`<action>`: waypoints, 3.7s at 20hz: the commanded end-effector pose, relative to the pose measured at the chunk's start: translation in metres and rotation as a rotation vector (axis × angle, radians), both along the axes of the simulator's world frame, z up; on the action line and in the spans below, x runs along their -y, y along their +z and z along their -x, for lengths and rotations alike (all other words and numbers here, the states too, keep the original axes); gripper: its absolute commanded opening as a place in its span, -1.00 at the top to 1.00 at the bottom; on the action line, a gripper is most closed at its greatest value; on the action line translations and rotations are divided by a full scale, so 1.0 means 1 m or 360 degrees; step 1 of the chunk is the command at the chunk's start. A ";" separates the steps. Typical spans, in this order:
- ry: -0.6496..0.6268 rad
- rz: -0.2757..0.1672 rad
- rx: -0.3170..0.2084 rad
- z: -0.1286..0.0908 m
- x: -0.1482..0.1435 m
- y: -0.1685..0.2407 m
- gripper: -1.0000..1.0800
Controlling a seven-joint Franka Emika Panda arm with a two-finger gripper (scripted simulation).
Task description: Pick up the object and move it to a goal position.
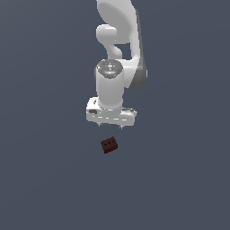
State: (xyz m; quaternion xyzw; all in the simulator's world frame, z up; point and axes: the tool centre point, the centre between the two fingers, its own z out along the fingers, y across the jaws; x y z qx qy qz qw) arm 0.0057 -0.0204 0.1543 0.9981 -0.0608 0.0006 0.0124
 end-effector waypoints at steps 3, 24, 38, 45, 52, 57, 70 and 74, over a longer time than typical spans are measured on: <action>-0.0156 -0.0008 0.0002 -0.004 0.001 -0.007 -0.92; -0.1126 -0.0036 0.0010 -0.028 0.006 -0.053 -0.92; -0.1584 -0.0036 0.0019 -0.038 0.009 -0.074 -0.92; -0.1641 -0.0036 0.0021 -0.039 0.009 -0.077 -0.92; -0.1636 -0.0036 0.0020 -0.039 0.009 -0.091 -0.92; -0.1640 -0.0036 0.0021 -0.038 0.009 -0.118 -0.92; -0.1641 -0.0036 0.0021 -0.039 0.009 -0.127 1.00; -0.1641 -0.0036 0.0021 -0.039 0.009 -0.127 1.00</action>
